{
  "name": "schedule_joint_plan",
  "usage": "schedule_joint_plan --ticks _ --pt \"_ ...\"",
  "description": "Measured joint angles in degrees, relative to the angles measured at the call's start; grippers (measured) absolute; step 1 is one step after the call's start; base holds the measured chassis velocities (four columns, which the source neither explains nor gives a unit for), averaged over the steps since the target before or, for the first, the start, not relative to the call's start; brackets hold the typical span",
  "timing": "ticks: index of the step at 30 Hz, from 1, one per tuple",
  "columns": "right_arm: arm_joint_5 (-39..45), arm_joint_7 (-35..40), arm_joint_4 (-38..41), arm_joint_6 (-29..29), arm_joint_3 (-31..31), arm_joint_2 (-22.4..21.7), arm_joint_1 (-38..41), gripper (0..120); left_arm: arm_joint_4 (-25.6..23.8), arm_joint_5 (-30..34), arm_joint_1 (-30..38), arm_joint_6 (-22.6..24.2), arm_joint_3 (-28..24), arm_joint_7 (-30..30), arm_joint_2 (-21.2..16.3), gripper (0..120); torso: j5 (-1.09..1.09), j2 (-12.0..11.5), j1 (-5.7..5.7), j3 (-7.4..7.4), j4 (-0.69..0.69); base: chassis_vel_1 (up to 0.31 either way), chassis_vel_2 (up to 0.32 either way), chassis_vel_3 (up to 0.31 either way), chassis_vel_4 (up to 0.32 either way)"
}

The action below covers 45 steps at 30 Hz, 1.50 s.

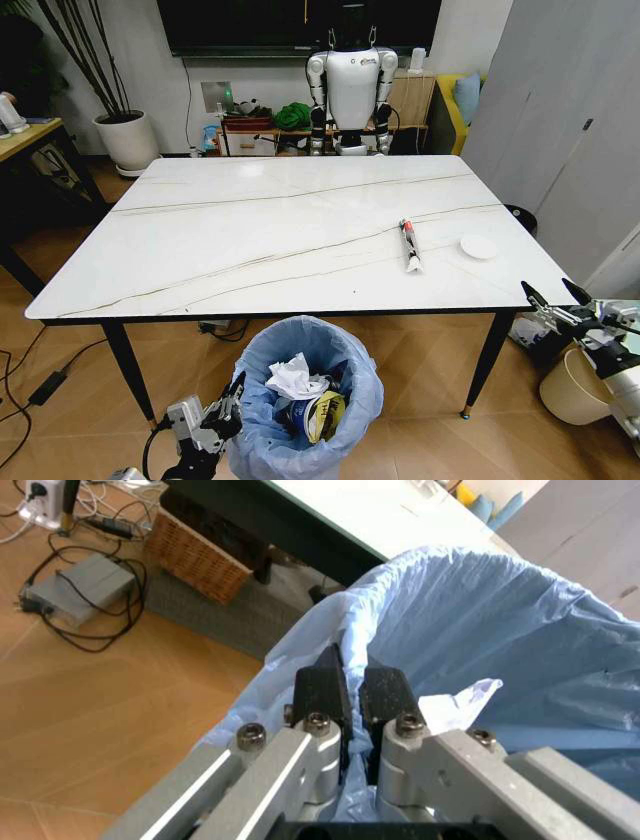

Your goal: Pick up the trash bin and place the trash from the table into it.

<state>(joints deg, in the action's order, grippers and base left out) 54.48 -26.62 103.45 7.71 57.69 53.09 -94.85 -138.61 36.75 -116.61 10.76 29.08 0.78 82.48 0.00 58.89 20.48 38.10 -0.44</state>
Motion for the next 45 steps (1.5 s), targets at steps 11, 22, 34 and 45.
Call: schedule_joint_plan --ticks 11,22,34,45 --pt "-0.01 -0.41 -0.64 -0.02 -0.29 -0.48 0.59 100 0.16 -0.01 0.16 -0.01 -0.01 -0.02 0.13 0 0.0 0.0 0.0 0.0 0.0 -0.044 -0.052 0.056 0.055" --pt "-1.48 -0.63 -2.59 -0.27 -0.83 -3.41 2.6 100 -0.01 0.35 -0.12 0.01 0.13 0.08 0.17 0 0.02 0.0 0.0 0.0 0.0 -0.036 -0.036 0.028 0.033" --pt "2.06 -3.79 -9.88 -3.91 -15.32 -20.16 18.75 100 -0.91 -0.27 -1.6 -0.02 1.27 0.01 0.73 0 -0.03 0.0 0.0 0.0 0.01 0.0 0.0 0.0 0.0" --pt "2.73 -10.27 -17.52 -7.74 -36.24 -29.83 36.15 100 -0.8 -0.06 -1.17 0.05 1.77 0.03 0.25 0 0.0 0.01 0.0 0.0 -0.03 0.0 0.0 0.0 0.0"
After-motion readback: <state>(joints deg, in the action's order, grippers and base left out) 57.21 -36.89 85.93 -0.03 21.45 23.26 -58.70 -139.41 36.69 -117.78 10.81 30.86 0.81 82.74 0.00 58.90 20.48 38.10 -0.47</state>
